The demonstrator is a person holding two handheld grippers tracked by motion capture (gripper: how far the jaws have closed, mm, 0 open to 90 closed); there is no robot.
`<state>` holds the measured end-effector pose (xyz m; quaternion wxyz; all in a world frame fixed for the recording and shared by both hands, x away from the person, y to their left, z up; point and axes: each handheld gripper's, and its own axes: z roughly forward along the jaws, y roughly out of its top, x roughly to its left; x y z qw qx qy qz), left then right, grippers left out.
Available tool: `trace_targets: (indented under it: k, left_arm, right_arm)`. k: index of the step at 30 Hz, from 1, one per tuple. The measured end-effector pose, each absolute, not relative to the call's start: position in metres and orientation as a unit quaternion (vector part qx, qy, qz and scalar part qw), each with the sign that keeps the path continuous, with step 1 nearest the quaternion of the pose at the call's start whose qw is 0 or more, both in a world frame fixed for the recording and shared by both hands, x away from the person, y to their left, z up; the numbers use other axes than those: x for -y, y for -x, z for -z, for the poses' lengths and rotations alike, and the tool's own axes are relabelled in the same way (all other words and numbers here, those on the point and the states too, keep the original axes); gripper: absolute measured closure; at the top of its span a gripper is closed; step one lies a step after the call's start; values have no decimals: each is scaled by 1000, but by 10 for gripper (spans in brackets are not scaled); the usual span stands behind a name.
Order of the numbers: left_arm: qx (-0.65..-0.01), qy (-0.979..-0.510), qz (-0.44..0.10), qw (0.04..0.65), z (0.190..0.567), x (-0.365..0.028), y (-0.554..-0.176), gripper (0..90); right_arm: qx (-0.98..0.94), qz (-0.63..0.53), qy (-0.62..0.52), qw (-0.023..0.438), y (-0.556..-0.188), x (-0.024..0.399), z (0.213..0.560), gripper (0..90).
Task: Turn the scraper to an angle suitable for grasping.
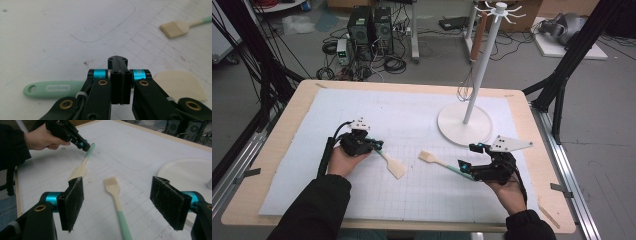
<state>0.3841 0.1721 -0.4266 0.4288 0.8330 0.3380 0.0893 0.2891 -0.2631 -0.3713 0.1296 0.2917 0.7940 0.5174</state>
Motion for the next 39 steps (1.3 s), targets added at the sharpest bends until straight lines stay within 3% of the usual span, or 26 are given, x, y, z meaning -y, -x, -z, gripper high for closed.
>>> trace_targets:
  k: [10, 39]
  left_arm:
    - [-359, -835, -92, 407, 443, -169, -395, 895]
    - [-329, -864, -68, 375, 437, -185, -378, 895]
  right_arm:
    - [-798, -515, -286, 126, -290, 259, 373, 260]
    - [-797, -516, -286, 130, -289, 261, 372, 260]
